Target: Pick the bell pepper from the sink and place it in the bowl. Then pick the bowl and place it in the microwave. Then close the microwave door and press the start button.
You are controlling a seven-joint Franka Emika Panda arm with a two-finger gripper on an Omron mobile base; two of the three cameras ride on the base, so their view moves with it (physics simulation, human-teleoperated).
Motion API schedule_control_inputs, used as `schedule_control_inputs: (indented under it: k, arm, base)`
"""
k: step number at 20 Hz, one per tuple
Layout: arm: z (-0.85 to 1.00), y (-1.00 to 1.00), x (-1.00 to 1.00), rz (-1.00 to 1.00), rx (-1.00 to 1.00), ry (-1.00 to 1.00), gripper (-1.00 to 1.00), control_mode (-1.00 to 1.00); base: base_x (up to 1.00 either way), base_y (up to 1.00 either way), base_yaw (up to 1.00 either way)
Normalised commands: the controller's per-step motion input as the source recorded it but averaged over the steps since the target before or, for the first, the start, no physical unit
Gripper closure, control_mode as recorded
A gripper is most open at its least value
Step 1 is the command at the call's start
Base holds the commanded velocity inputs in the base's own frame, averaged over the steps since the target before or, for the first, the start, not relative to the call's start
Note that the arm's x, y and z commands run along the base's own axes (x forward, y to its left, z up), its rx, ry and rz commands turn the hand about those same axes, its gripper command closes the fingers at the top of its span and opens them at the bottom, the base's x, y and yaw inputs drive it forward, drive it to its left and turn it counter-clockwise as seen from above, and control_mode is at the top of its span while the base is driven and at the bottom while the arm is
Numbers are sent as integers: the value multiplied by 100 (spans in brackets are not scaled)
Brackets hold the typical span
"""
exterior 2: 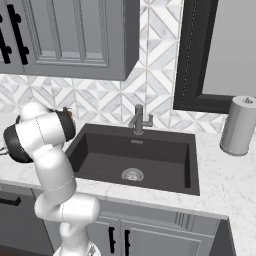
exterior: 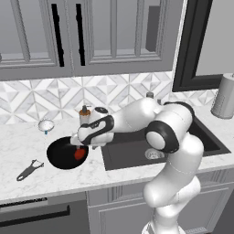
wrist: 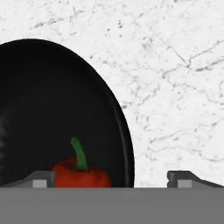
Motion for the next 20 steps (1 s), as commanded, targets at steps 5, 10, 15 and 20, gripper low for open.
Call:
schedule_control_inputs:
  k: [5,10,15,20]
  arm:
    - [-6,0,0,1,0,0,100,-100]
    - [0,0,-9,0,0,-4,100,-100]
    - [18,0,-43,0,0,-9,100,-100]
    - [56,-12,-75,0,3,-14,100,-100]
  base:
    - [0,0,0]
    - [0,0,0]
    - [0,0,0]
    - [0,0,0]
